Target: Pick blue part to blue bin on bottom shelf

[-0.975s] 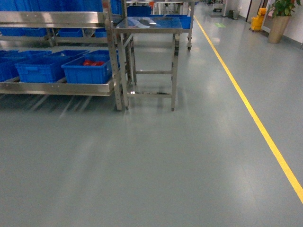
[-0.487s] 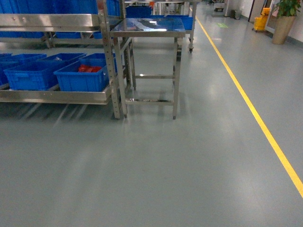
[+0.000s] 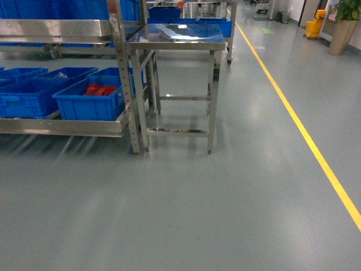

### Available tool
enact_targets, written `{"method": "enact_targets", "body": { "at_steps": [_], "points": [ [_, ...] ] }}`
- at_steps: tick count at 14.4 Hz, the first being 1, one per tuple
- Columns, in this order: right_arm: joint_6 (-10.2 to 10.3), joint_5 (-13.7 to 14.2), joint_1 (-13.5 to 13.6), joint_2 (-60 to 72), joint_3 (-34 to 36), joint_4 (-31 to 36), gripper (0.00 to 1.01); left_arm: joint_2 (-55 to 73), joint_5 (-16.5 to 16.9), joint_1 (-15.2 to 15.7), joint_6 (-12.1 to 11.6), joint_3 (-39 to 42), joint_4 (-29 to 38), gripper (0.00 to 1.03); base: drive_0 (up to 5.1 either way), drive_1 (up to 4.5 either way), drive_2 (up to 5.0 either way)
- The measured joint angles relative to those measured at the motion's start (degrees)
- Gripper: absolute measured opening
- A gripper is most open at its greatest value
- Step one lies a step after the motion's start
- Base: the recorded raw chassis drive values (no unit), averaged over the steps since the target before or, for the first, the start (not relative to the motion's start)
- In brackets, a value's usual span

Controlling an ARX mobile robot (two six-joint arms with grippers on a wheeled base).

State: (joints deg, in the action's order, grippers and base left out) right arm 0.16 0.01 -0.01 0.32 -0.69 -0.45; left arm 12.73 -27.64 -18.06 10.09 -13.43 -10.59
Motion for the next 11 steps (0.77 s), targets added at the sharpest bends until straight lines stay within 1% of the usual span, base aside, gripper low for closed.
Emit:
{"method": "enact_targets", "body": {
  "at_steps": [11],
  "points": [
    [0.0,0.0,0.0,0.0,0.0,0.28,0.98,-0.07,-0.11,0.0,0.02,0.02,0.04,0.43,0.0,4.15,-4.1]
  ]
}}
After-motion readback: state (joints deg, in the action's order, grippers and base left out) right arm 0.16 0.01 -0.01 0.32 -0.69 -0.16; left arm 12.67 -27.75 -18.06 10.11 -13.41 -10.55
